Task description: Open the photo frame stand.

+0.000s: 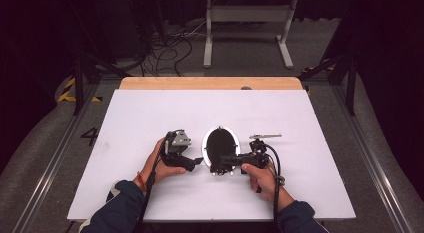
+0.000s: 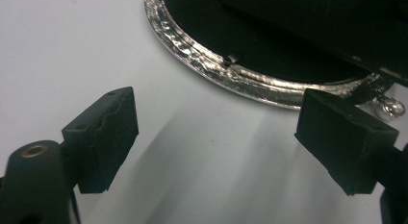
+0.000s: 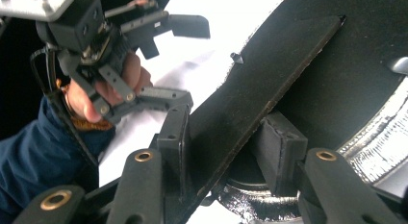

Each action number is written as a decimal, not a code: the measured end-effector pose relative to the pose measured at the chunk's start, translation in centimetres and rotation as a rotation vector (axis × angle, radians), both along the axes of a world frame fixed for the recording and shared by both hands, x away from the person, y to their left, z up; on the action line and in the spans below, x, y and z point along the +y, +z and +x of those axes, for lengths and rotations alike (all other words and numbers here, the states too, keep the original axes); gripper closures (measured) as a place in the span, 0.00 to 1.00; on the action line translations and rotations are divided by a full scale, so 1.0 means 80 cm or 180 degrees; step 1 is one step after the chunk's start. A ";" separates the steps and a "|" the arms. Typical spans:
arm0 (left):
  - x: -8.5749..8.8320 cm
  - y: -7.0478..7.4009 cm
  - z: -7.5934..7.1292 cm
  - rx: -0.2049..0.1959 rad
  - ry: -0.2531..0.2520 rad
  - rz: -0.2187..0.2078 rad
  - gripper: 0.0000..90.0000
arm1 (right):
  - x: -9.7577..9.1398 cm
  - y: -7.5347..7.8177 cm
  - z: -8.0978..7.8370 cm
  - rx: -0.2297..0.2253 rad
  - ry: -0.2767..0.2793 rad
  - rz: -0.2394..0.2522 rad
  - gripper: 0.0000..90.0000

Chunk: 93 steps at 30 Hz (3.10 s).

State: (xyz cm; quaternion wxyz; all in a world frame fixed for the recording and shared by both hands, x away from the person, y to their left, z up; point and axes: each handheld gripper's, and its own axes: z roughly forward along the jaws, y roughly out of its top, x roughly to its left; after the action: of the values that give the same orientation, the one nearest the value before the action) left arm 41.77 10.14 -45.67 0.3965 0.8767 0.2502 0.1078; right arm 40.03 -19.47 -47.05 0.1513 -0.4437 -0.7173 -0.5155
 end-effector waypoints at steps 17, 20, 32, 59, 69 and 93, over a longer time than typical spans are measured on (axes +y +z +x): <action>-0.023 -0.005 0.022 0.0498 -0.0209 -0.0448 0.24 | 0.003 0.011 -0.005 -0.0495 0.0286 -0.0223 0.66; -0.022 -0.004 0.021 0.0535 -0.0248 -0.0528 0.27 | 0.002 0.013 -0.006 -0.0537 0.0335 -0.0243 0.67; -0.012 0.011 0.015 0.0307 -0.0185 -0.0581 0.44 | 0.002 0.021 -0.013 -0.0639 0.0346 -0.0323 0.70; -0.008 0.025 0.006 0.0321 -0.0226 -0.0879 0.61 | 0.012 0.030 -0.027 -0.1003 0.0206 -0.0587 0.79; -0.013 0.031 0.000 0.0139 -0.0307 -0.0731 0.64 | 0.011 0.033 -0.028 -0.1105 0.0140 -0.0640 0.82; -0.020 0.046 -0.018 -0.0448 -0.0228 -0.0460 0.69 | 0.007 0.044 -0.032 -0.1102 0.0276 -0.0527 0.84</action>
State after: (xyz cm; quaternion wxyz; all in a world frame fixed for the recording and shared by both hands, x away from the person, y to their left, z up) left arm 40.31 8.57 -42.02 0.4789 0.8444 0.1974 0.1365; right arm 37.48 -18.94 -43.57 0.0107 -0.3279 -0.7910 -0.5163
